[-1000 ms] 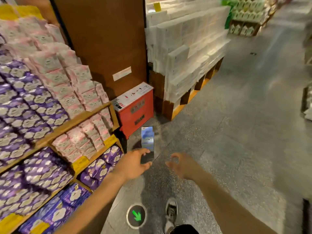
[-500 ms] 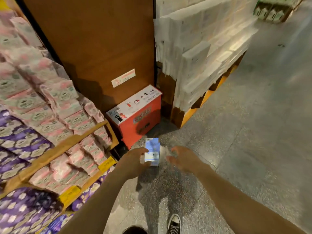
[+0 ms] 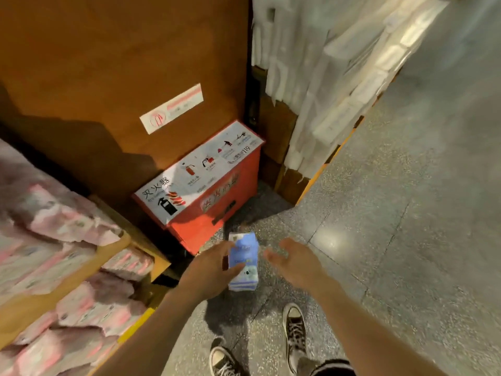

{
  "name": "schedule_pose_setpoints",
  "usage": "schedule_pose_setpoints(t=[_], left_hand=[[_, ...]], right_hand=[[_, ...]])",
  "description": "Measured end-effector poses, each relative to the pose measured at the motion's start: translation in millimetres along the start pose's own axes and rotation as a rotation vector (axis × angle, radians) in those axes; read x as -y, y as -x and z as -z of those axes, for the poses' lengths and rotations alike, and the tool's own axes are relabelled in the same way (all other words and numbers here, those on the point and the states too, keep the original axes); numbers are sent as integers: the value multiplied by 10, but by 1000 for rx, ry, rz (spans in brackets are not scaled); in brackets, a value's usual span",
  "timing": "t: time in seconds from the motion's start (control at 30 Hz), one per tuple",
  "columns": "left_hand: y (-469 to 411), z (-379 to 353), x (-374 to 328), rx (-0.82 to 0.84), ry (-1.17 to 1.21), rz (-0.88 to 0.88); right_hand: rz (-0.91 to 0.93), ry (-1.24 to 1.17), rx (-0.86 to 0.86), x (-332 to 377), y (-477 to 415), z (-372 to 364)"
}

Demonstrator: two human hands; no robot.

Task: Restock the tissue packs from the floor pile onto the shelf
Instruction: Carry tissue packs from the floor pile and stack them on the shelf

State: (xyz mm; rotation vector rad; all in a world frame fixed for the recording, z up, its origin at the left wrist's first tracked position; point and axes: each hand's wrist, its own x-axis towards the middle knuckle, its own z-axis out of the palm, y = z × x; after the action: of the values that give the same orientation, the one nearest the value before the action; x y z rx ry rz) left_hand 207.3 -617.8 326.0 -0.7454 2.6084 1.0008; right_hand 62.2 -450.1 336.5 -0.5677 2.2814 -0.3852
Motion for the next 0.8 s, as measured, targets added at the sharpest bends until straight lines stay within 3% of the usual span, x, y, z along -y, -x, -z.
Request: schedule_pose_setpoints(t=[0.2, 0.4, 0.7, 0.8], left_hand=[[-1299, -878, 1126, -21, 4, 69], [-2510, -2222, 2175, 7, 176, 174], [-3666, -3450, 3044, 85, 136, 242], [-3858, -3683, 3226, 83, 163, 317]], right_hand=[[25, -17, 18, -393, -1661, -770], [-40, -155, 121, -1109, -3156, -1858], [-12, 16, 177, -1745, -4359, -2692], [-52, -90, 177, -1881, -4693, -2984]])
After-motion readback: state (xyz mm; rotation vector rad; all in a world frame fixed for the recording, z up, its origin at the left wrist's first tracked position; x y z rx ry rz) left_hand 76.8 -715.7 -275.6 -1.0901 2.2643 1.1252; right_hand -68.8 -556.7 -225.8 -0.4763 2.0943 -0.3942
